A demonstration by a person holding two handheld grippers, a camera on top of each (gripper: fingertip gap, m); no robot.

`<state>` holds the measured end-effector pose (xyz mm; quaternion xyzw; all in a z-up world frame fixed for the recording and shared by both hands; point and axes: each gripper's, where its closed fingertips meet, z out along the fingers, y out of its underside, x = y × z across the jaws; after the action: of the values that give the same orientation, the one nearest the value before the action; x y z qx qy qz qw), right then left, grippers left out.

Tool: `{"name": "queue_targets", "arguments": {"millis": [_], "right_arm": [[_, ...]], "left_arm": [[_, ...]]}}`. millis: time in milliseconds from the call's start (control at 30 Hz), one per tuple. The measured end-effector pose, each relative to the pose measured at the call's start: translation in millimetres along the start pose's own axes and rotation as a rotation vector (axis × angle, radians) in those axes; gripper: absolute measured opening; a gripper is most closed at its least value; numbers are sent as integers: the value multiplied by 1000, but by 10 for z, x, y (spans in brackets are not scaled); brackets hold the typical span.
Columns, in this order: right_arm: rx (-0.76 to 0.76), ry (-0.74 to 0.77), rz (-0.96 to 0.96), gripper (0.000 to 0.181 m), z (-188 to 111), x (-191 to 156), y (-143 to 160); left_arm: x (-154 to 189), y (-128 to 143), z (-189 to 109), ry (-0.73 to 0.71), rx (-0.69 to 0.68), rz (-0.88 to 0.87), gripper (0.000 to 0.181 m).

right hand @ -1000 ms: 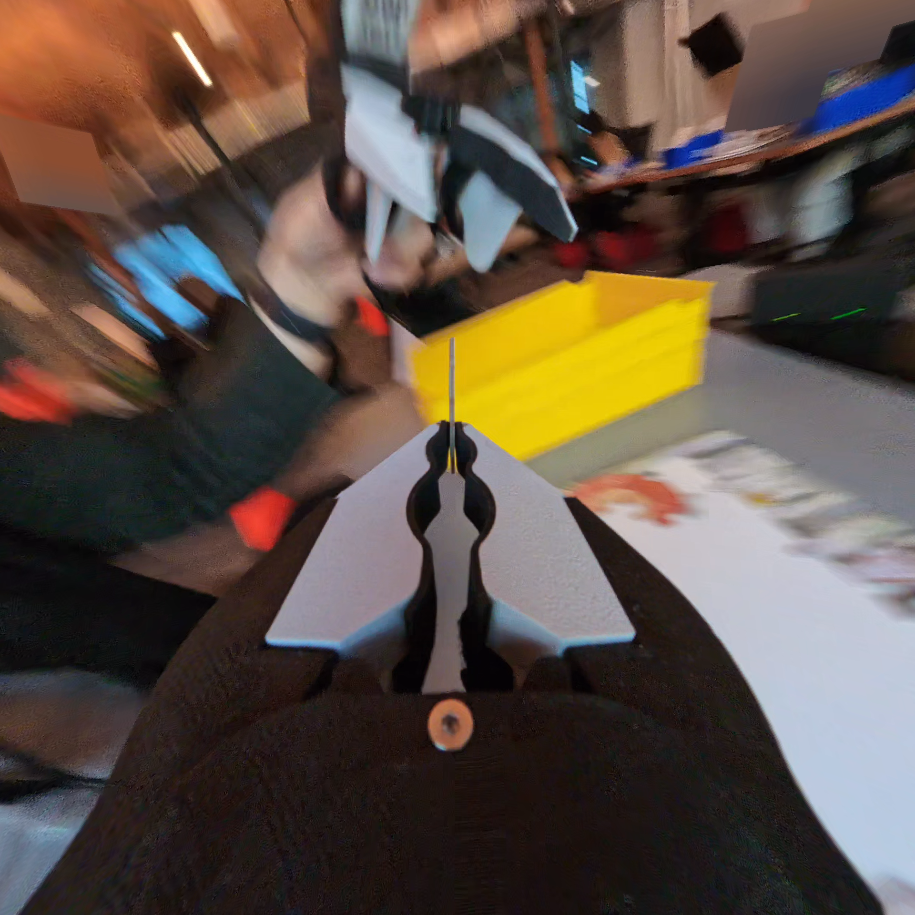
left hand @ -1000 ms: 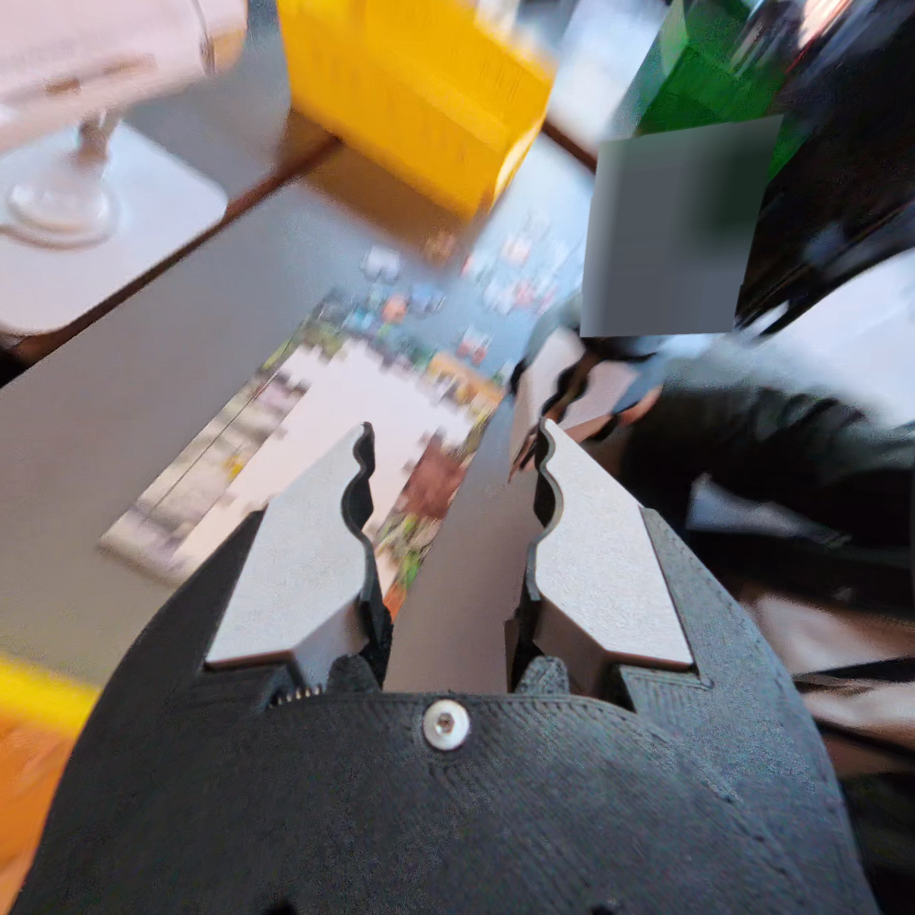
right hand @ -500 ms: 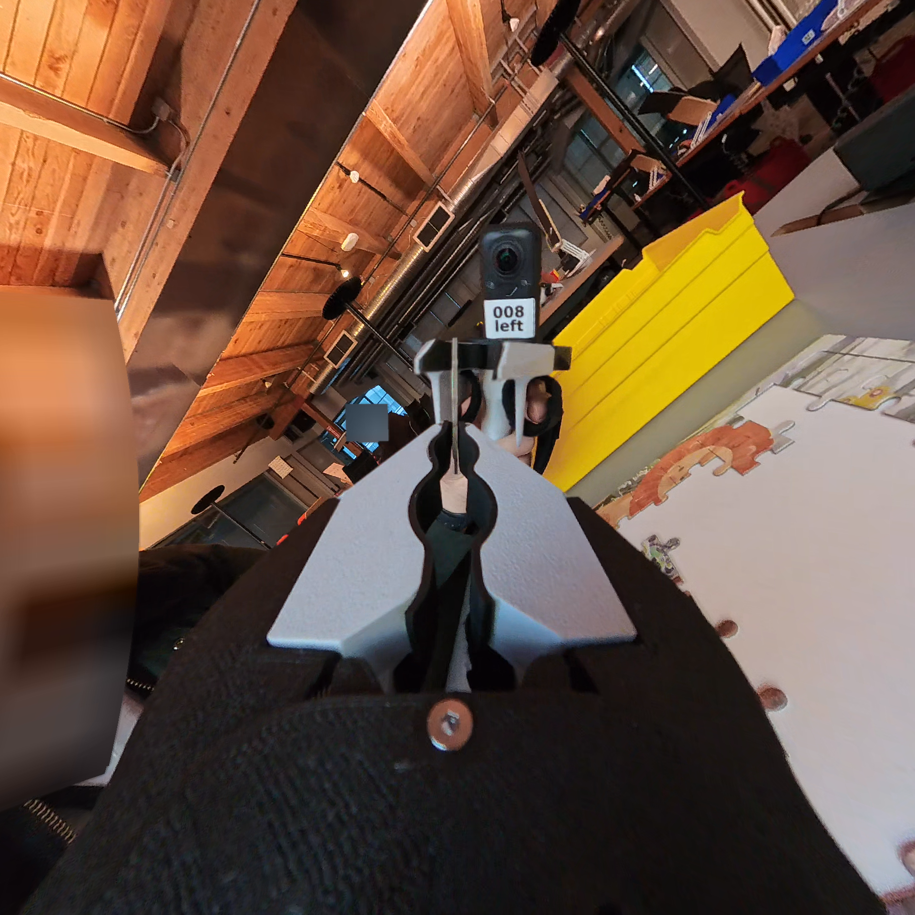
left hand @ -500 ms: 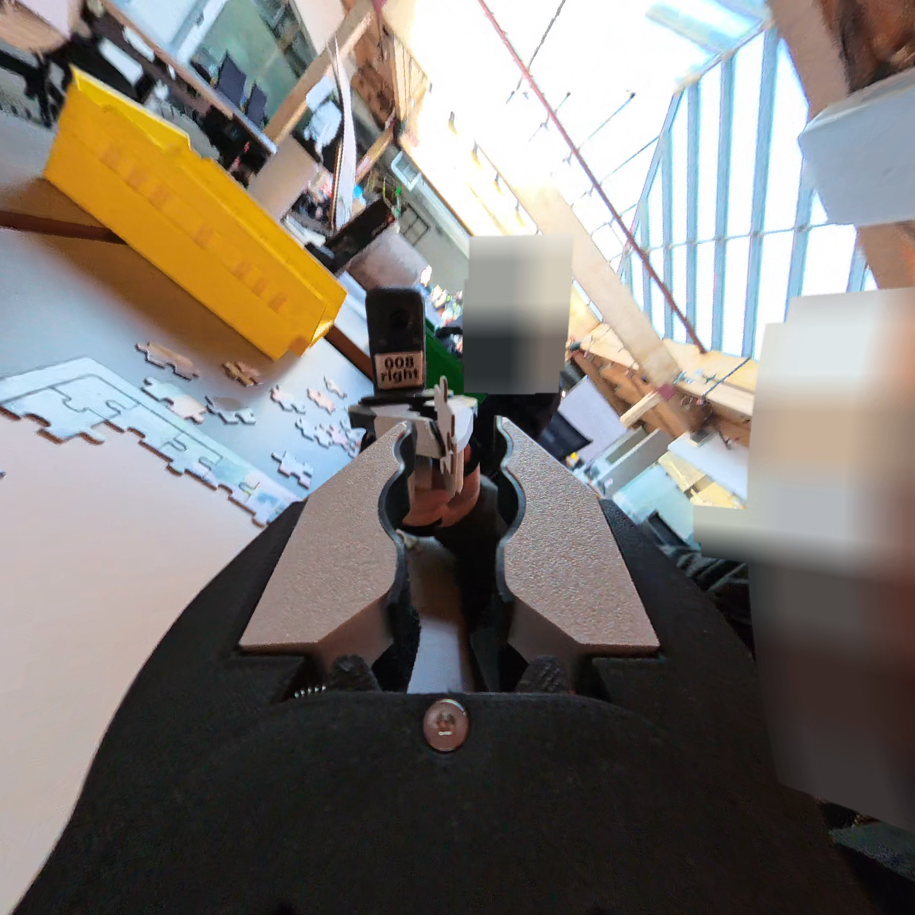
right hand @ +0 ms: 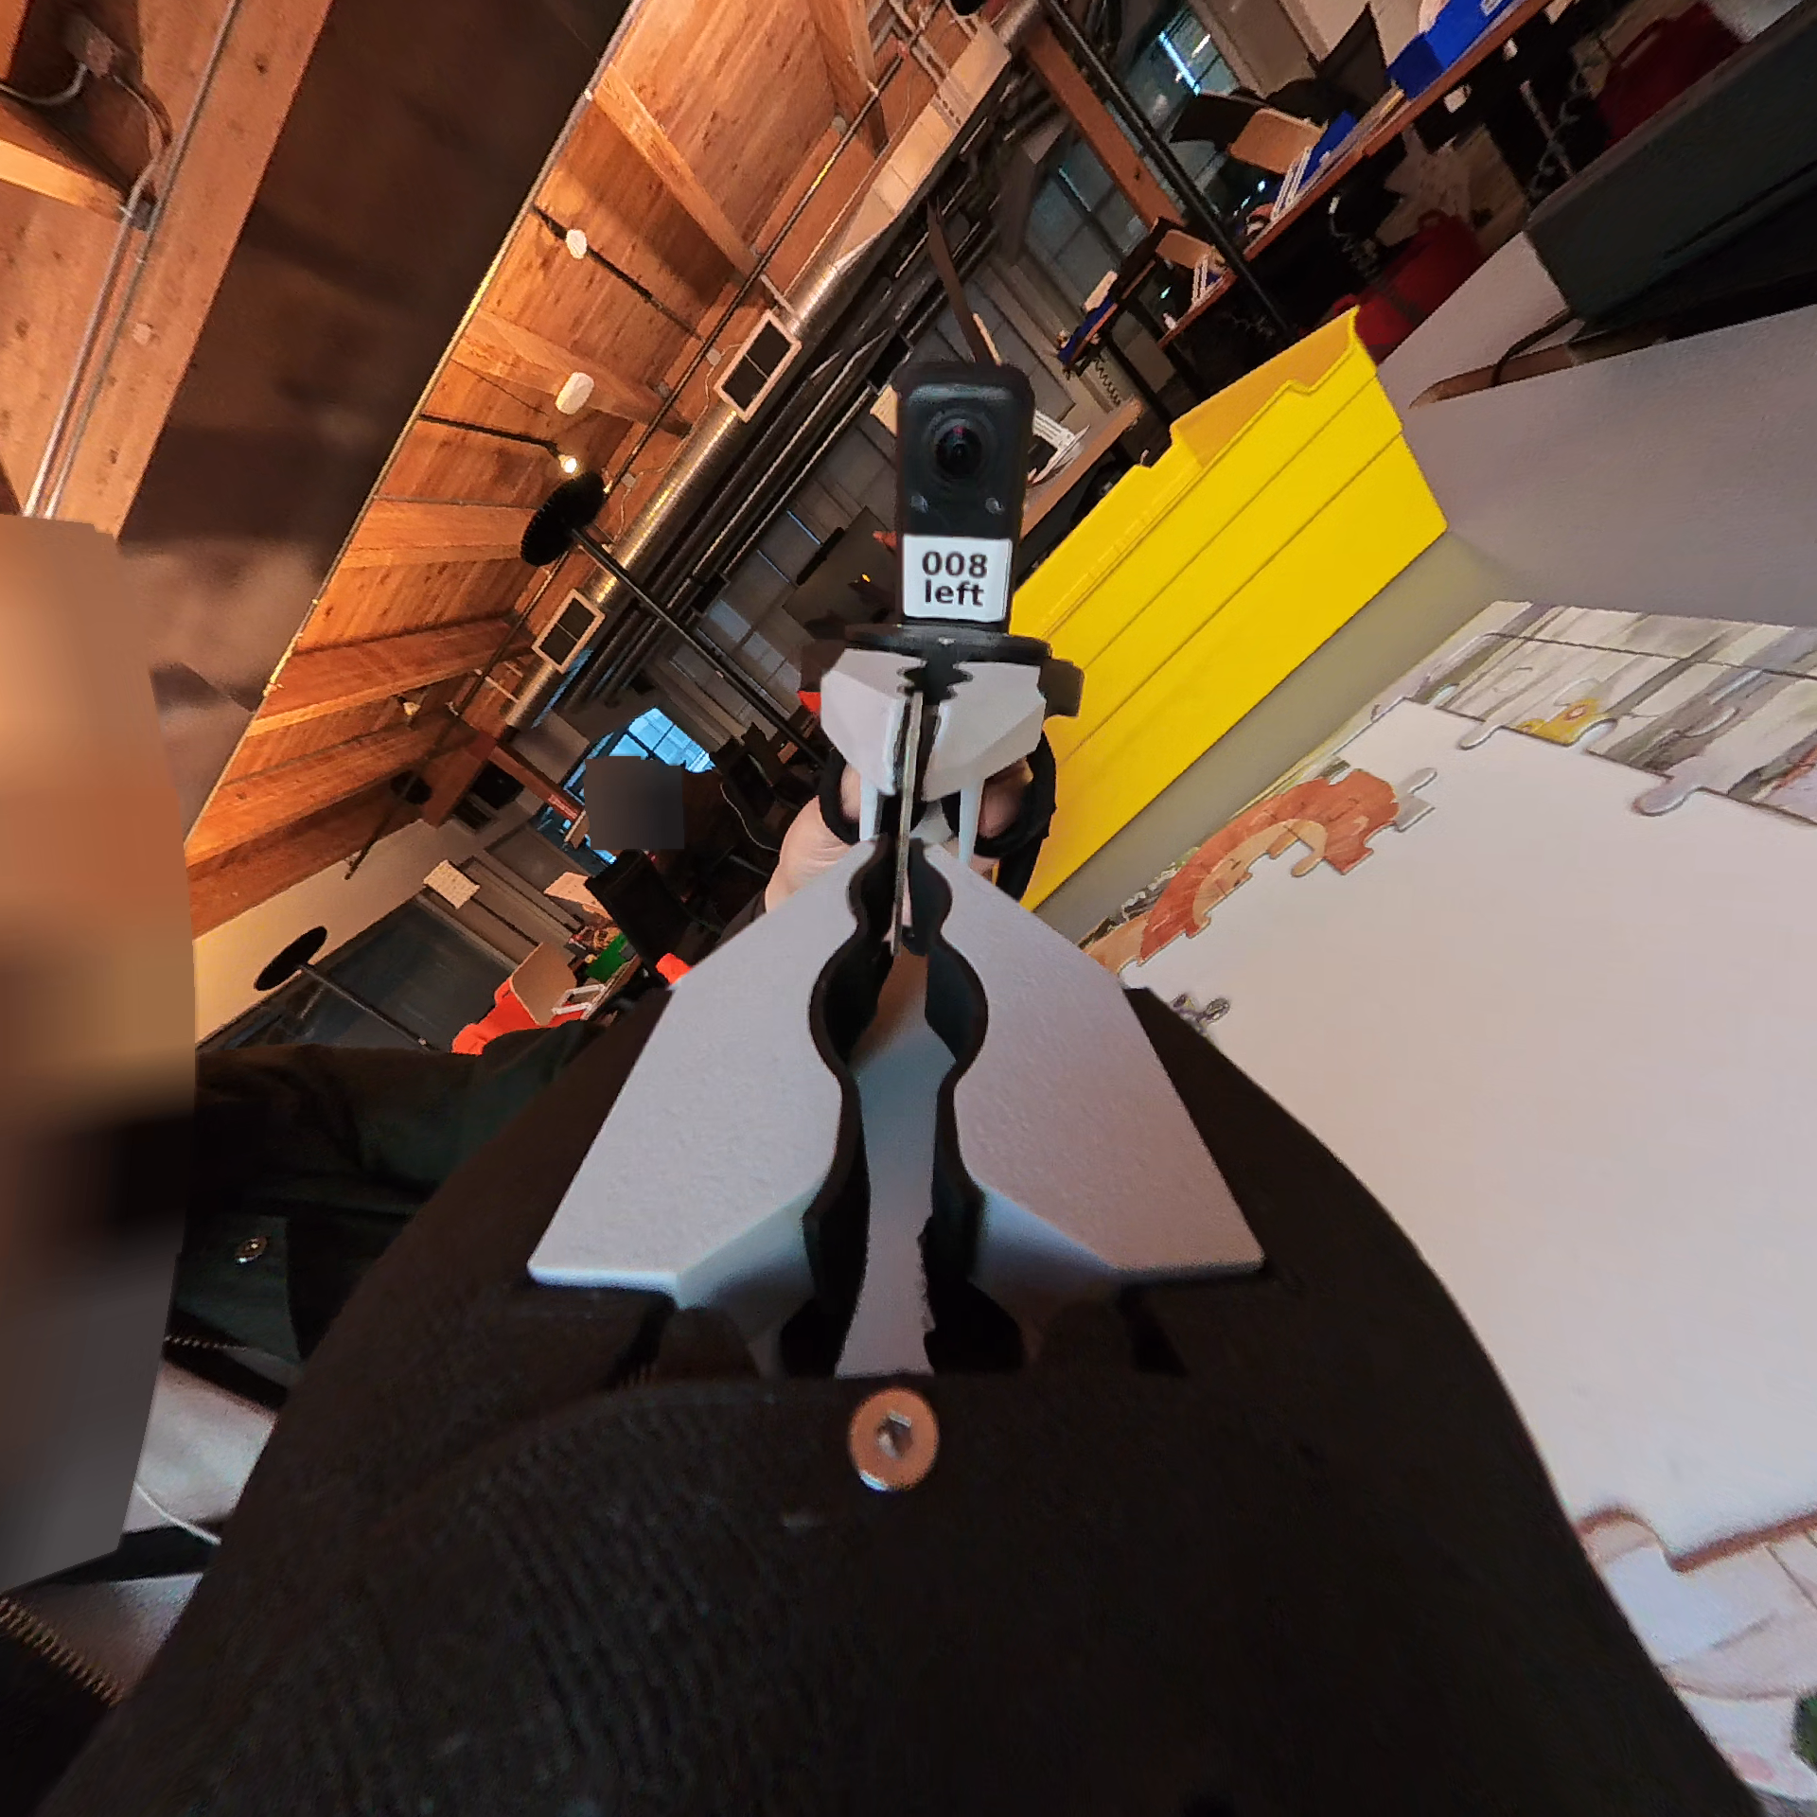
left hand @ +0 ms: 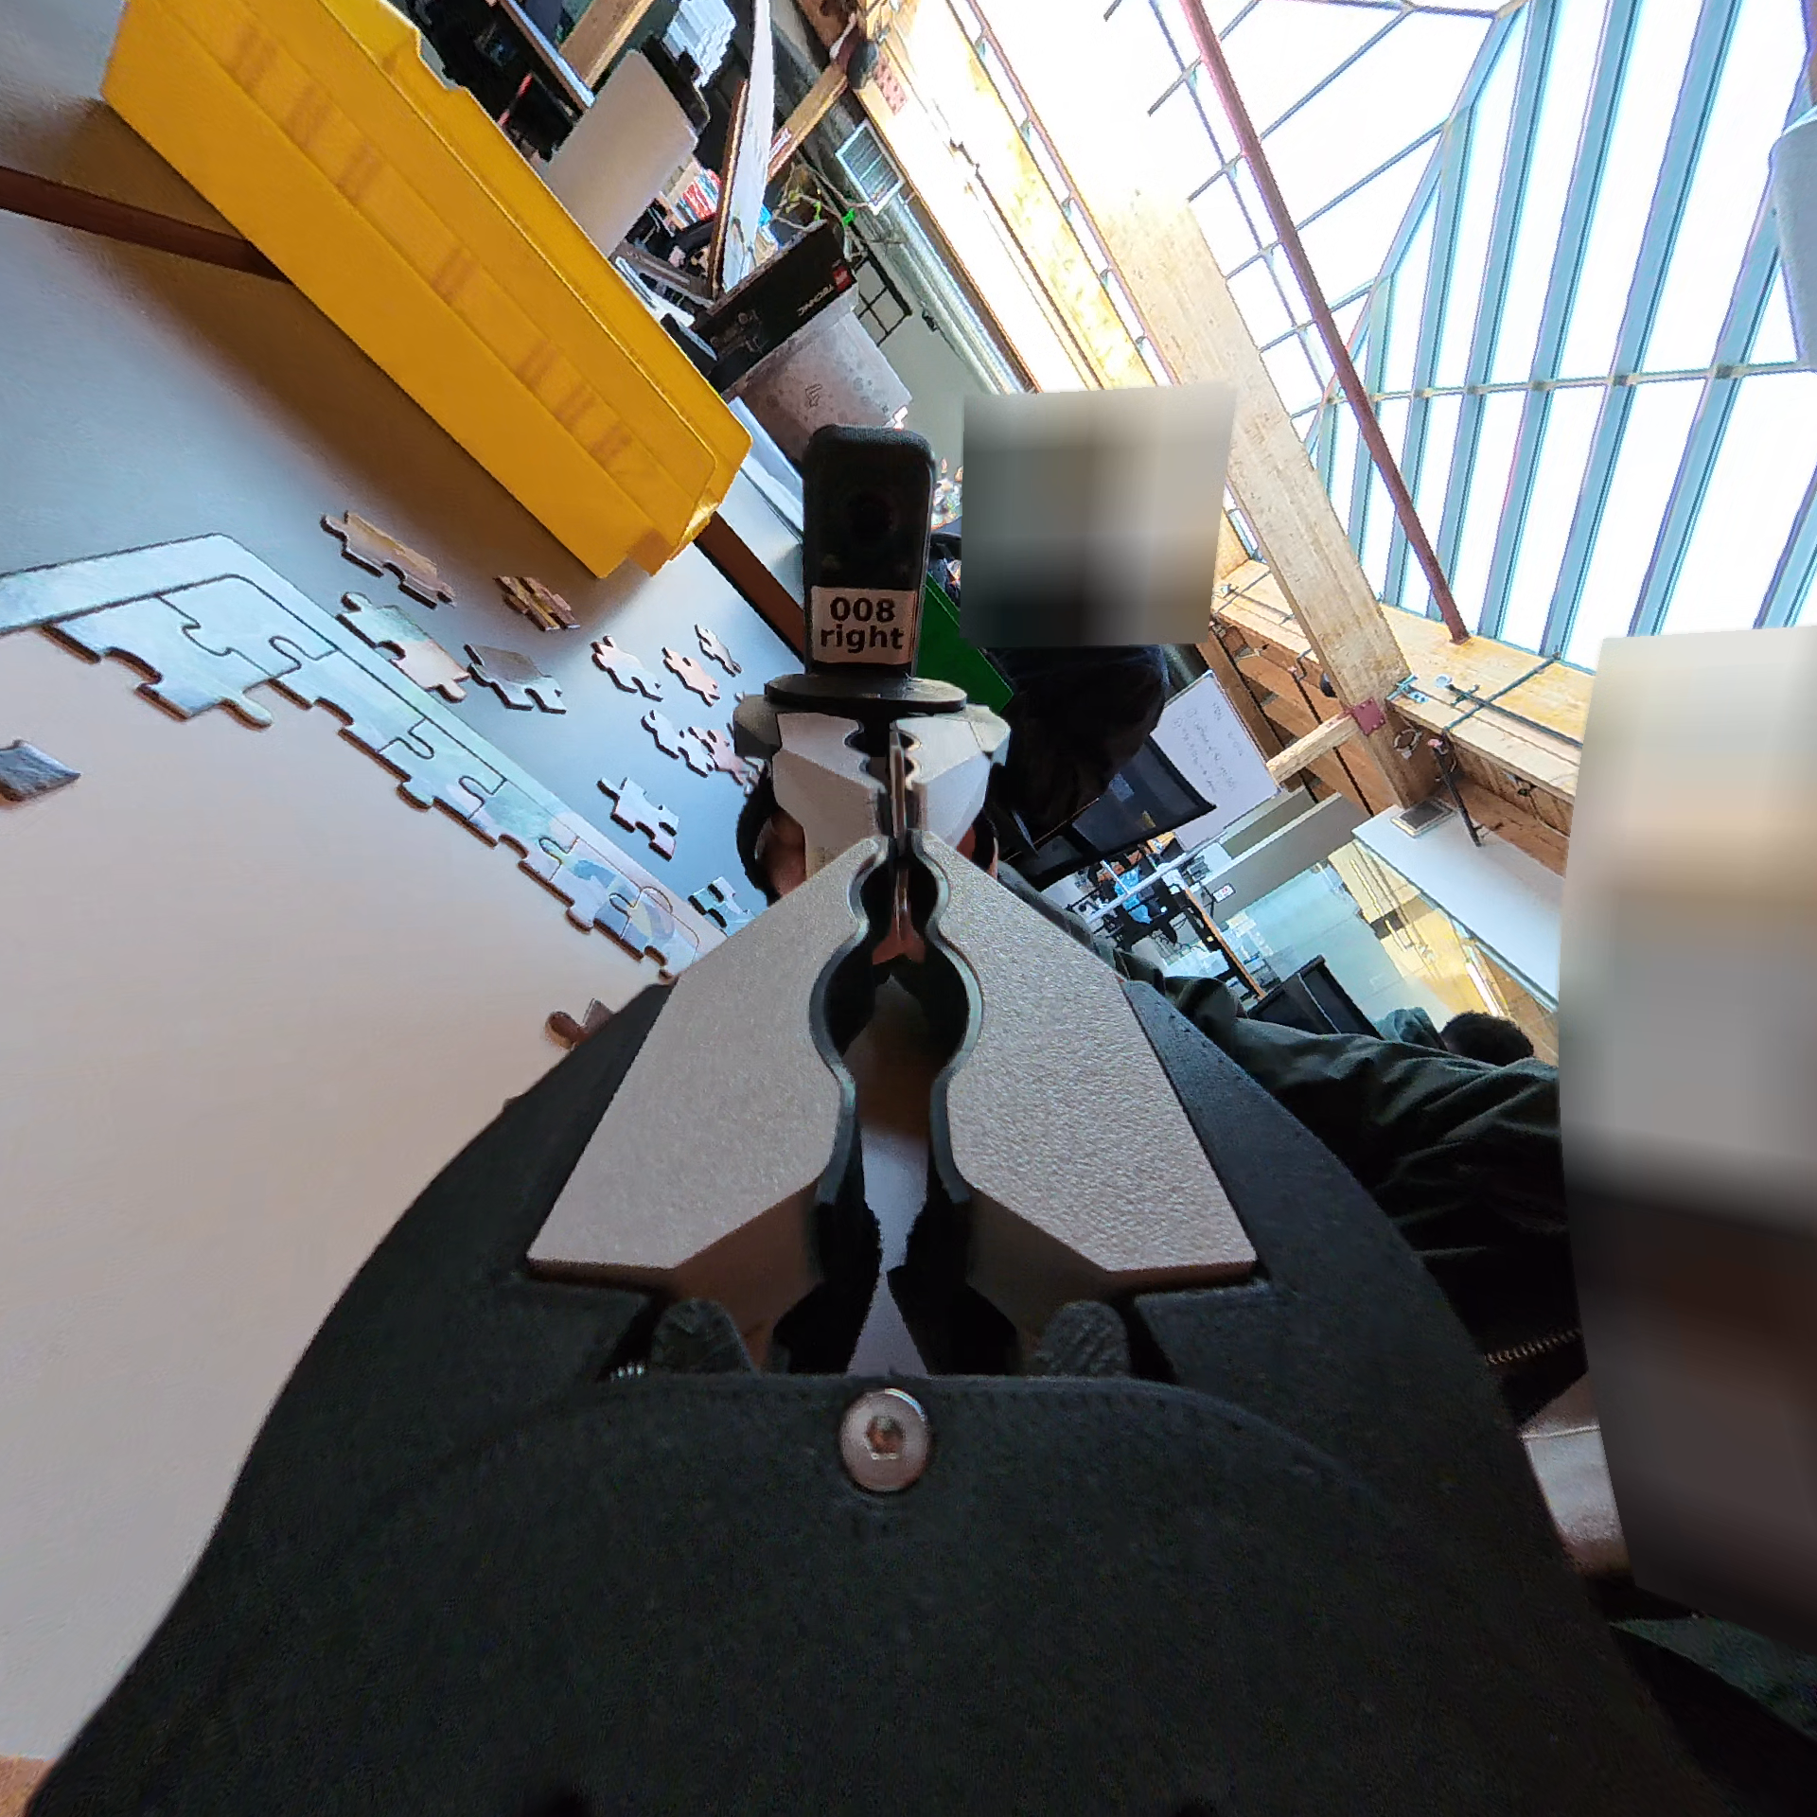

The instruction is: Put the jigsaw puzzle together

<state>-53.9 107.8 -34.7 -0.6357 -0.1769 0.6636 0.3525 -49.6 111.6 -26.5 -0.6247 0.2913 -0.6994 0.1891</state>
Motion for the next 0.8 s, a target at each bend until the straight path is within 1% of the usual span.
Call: {"name": "queue_targets", "arguments": {"millis": [300, 533, 633, 733, 800], "right_arm": [[42, 7, 50, 1, -90, 85, -72], [-7, 10, 70, 0, -114, 145, 1], [-1, 23, 62, 1, -142, 180, -20], [45, 48, 58, 12, -215, 231, -111], [51, 48, 64, 12, -269, 253, -138]], "left_arm": [[-88, 165, 52, -13, -85, -39, 0], [-152, 328, 94, -31, -172, -60, 0], [-181, 294, 73, -46, -152, -61, 0], [-202, 250, 30, -58, -130, -58, 0], [-209, 225, 8, -62, -118, -60, 0]]}}
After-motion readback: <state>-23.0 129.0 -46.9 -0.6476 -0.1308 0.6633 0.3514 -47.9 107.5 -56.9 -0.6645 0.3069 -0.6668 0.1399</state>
